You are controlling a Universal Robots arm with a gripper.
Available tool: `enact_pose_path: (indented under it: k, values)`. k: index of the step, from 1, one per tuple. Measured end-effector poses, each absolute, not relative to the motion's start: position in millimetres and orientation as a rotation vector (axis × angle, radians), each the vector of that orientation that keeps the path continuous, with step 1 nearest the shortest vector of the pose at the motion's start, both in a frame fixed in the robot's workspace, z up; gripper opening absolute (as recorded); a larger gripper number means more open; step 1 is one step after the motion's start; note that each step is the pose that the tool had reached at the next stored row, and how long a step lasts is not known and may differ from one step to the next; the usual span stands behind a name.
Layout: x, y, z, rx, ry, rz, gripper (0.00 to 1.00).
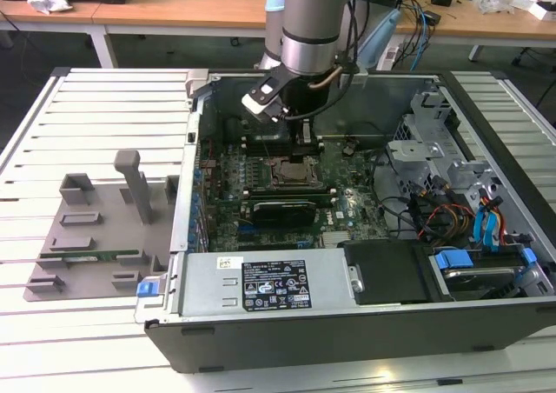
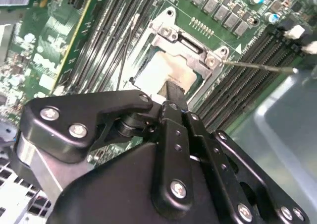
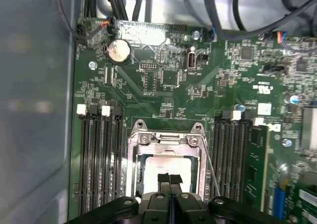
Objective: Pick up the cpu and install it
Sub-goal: 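Close the cpu cover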
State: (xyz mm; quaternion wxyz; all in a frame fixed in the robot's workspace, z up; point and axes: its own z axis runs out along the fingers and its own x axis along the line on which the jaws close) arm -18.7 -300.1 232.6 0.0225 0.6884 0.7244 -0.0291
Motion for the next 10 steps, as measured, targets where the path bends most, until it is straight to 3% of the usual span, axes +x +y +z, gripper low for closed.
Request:
enact_pose_path:
  k: [10]
  values:
    - [-19, -300, 279, 2.132, 2.244, -0.090, 0.11]
